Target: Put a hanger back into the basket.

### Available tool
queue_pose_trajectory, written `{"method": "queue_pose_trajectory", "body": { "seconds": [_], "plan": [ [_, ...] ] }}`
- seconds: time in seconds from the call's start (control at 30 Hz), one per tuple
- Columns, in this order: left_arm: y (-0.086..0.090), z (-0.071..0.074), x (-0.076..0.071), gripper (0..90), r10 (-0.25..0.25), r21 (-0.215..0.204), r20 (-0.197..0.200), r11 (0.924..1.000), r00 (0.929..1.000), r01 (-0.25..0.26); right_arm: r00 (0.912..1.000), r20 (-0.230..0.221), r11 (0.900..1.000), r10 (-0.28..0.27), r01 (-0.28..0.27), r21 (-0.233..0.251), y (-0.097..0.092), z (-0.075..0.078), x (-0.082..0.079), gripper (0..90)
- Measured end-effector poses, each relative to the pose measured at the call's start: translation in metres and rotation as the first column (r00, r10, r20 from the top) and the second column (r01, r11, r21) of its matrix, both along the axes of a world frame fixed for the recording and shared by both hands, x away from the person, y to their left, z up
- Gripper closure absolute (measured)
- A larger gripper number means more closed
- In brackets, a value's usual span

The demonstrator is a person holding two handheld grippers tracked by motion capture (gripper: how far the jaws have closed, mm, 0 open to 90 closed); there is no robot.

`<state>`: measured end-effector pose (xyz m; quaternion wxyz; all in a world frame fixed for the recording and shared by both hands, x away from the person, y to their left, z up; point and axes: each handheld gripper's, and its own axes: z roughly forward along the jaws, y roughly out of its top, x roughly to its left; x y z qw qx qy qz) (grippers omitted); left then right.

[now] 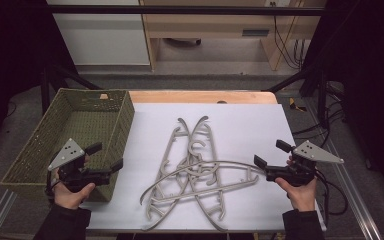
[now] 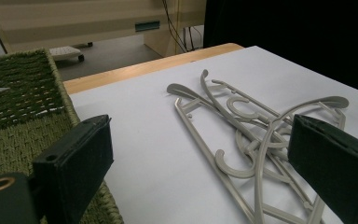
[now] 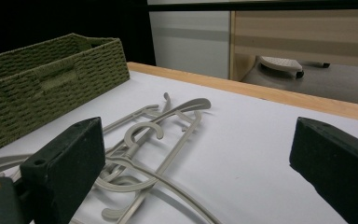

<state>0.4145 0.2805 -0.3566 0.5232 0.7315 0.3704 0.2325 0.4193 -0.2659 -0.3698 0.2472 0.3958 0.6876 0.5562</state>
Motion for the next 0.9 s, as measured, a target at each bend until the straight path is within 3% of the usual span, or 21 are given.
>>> {"method": "queue_pose_trajectory", "body": {
  "seconds": [0.3, 0.53, 0.9],
  "plan": [
    [-0.008, 0.002, 0.0, 7.0, -0.019, -0.002, -0.005, 0.9998, 0.9998, 0.019, 0.9999, -0.012, 0.9999, 0.006, -0.006, -0.014, 0.003, -0.002, 0.001, 3.4],
    [-0.025, 0.003, 0.003, 8.0, -0.055, 0.041, -0.029, 0.9976, 0.9981, 0.056, 0.9997, -0.023, 0.9997, 0.007, -0.007, -0.025, 0.005, -0.003, 0.002, 3.1],
    [-0.068, -0.004, 0.013, 11.1, -0.141, 0.141, -0.108, 0.9778, 0.9841, 0.155, 0.9996, -0.023, 0.9994, 0.015, -0.016, -0.032, 0.006, 0.0, 0.001, 2.9]
  ]
}}
